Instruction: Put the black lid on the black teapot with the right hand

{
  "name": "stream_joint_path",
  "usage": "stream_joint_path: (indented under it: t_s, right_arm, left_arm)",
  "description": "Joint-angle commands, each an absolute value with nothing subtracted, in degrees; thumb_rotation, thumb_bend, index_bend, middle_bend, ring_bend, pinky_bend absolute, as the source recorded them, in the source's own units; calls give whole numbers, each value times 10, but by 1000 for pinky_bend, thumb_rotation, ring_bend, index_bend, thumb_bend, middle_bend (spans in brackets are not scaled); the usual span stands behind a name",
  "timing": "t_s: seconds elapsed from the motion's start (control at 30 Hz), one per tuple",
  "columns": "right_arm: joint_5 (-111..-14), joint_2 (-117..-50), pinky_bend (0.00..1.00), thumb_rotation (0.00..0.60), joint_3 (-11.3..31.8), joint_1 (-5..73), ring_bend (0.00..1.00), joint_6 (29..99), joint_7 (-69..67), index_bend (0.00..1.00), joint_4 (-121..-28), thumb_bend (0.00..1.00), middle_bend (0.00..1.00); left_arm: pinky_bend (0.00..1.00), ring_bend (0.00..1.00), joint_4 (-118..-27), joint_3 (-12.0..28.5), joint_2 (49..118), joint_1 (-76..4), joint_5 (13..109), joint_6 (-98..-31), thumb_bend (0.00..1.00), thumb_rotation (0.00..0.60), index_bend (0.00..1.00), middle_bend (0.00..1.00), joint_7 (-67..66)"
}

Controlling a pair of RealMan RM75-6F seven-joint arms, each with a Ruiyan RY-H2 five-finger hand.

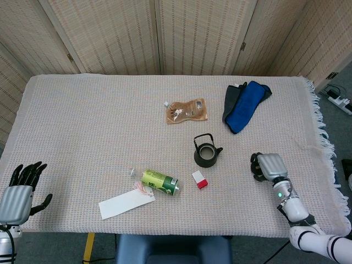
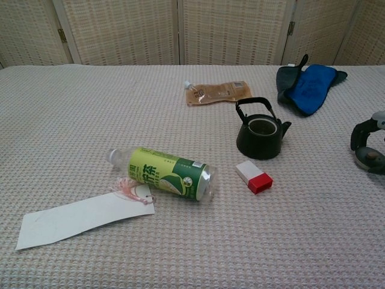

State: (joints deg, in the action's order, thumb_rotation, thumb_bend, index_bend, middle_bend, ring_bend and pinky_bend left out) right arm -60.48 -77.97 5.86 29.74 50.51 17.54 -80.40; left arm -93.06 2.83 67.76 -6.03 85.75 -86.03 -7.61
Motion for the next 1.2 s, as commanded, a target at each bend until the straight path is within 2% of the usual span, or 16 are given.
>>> stream_joint_path:
  t_s: [0.03, 0.2, 0.43, 0.73, 1.2]
  right_arm:
    - [-622, -751, 797, 600, 65, 304, 840, 513, 173, 382, -852, 335, 422]
    - [-632, -709, 797, 600, 84, 324, 840, 504, 167, 393, -908, 334, 429]
    - [-609, -698, 797, 600, 108, 376, 840, 486, 219, 393, -945, 335, 429]
    - [-542, -737, 797, 600, 118, 453, 841, 456, 287, 393, -931, 334, 428]
    - [-457, -794, 797, 600, 92, 530, 841, 451, 360, 393, -886, 335, 382]
  left_arm:
    - [6, 63, -932, 28, 675, -59, 859, -862, 278, 600, 94, 62, -76]
    - [6, 63, -935, 27, 672, -56, 863, -869, 278, 600, 94, 62, -74]
    - [6, 63, -939, 24, 669, -53, 865, -870, 277, 600, 93, 62, -77]
    - [6, 63, -947, 24, 664, -50, 868, -875, 278, 600, 94, 63, -78]
    - [6, 63, -955, 24, 661, -48, 869, -877, 277, 600, 93, 62, -82]
